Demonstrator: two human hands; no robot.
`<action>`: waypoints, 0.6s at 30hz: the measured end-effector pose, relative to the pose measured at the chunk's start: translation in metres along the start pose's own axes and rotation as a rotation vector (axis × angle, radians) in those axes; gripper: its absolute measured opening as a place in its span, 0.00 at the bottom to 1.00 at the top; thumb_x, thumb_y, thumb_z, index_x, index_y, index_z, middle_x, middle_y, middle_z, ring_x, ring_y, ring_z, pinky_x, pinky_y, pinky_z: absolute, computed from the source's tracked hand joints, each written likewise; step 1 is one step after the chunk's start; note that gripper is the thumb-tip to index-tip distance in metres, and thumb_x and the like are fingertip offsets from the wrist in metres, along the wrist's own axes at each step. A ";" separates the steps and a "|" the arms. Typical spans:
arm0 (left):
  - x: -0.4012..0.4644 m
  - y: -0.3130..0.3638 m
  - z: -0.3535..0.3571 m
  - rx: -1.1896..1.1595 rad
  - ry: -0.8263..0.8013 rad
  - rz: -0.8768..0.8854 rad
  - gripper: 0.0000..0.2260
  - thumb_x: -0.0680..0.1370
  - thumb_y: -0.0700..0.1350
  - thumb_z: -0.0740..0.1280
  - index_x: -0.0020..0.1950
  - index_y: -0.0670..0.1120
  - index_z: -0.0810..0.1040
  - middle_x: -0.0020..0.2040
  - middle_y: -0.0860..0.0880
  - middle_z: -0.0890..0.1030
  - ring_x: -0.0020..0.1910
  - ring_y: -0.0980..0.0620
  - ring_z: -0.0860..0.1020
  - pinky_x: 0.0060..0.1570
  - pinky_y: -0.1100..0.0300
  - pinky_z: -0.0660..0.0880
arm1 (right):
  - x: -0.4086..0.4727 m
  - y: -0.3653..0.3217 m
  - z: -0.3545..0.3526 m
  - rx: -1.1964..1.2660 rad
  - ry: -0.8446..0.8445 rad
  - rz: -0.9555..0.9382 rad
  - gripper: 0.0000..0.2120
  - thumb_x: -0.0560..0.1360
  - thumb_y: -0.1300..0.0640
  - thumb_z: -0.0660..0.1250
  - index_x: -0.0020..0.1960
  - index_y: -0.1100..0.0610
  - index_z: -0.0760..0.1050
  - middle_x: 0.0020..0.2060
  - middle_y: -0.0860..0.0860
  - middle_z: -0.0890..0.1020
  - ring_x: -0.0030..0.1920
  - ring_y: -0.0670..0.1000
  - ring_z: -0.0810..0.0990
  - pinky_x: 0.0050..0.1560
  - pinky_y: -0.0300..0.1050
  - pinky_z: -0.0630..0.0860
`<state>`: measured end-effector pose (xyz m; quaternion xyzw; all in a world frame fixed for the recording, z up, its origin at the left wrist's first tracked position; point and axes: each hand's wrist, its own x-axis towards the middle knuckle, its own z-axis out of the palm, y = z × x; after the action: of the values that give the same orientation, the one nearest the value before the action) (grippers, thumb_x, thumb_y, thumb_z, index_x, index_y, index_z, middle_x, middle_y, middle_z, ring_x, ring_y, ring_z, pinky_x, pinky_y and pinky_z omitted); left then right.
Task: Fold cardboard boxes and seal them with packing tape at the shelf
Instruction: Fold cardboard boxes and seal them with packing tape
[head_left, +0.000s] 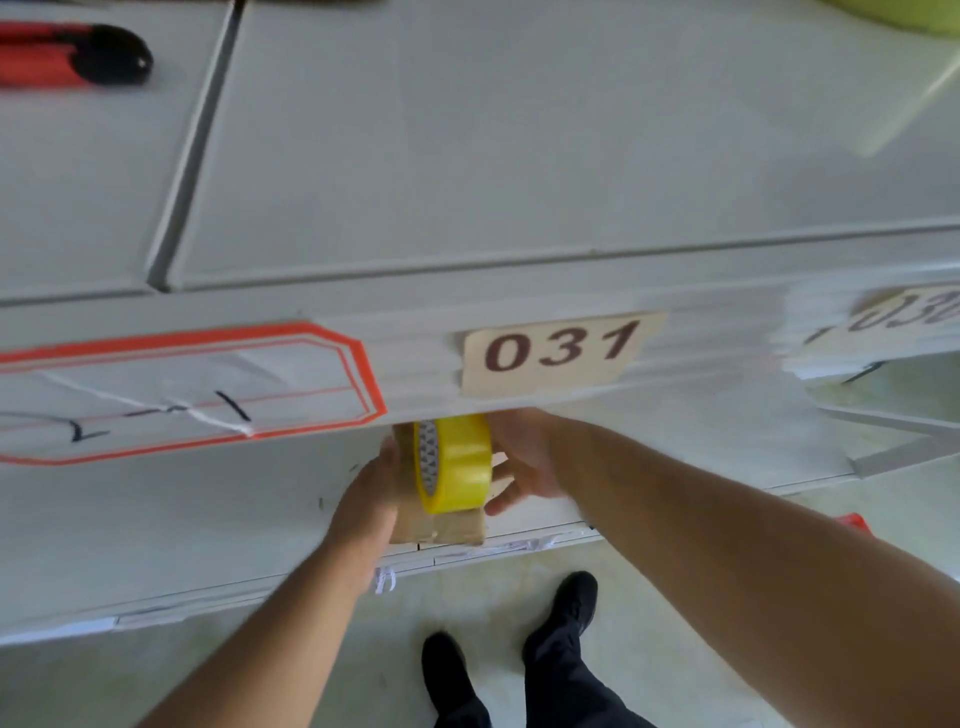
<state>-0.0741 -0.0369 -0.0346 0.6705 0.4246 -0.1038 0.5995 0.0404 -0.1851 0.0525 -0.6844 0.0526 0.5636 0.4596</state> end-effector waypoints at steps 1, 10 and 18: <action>-0.001 0.010 -0.002 0.039 -0.090 -0.025 0.33 0.73 0.77 0.57 0.58 0.54 0.85 0.56 0.50 0.86 0.56 0.50 0.83 0.64 0.47 0.76 | -0.001 0.004 0.009 0.043 0.035 0.024 0.21 0.78 0.37 0.61 0.56 0.54 0.78 0.56 0.54 0.79 0.55 0.61 0.79 0.66 0.70 0.75; 0.013 0.077 0.003 0.339 -0.335 0.020 0.14 0.71 0.54 0.76 0.48 0.44 0.86 0.51 0.42 0.87 0.54 0.40 0.84 0.61 0.43 0.78 | 0.012 0.040 0.048 0.647 0.280 0.219 0.50 0.65 0.16 0.56 0.74 0.48 0.72 0.67 0.54 0.79 0.66 0.65 0.76 0.63 0.70 0.73; -0.026 0.096 0.019 0.537 -0.090 0.314 0.21 0.76 0.68 0.68 0.46 0.50 0.85 0.42 0.51 0.86 0.45 0.49 0.84 0.51 0.50 0.79 | -0.002 0.054 0.030 0.623 0.168 0.094 0.44 0.72 0.17 0.52 0.69 0.50 0.76 0.64 0.51 0.81 0.66 0.60 0.76 0.64 0.65 0.69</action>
<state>-0.0161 -0.0578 0.0463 0.8570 0.2461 -0.1478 0.4280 -0.0135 -0.1961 0.0250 -0.5519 0.2920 0.4825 0.6142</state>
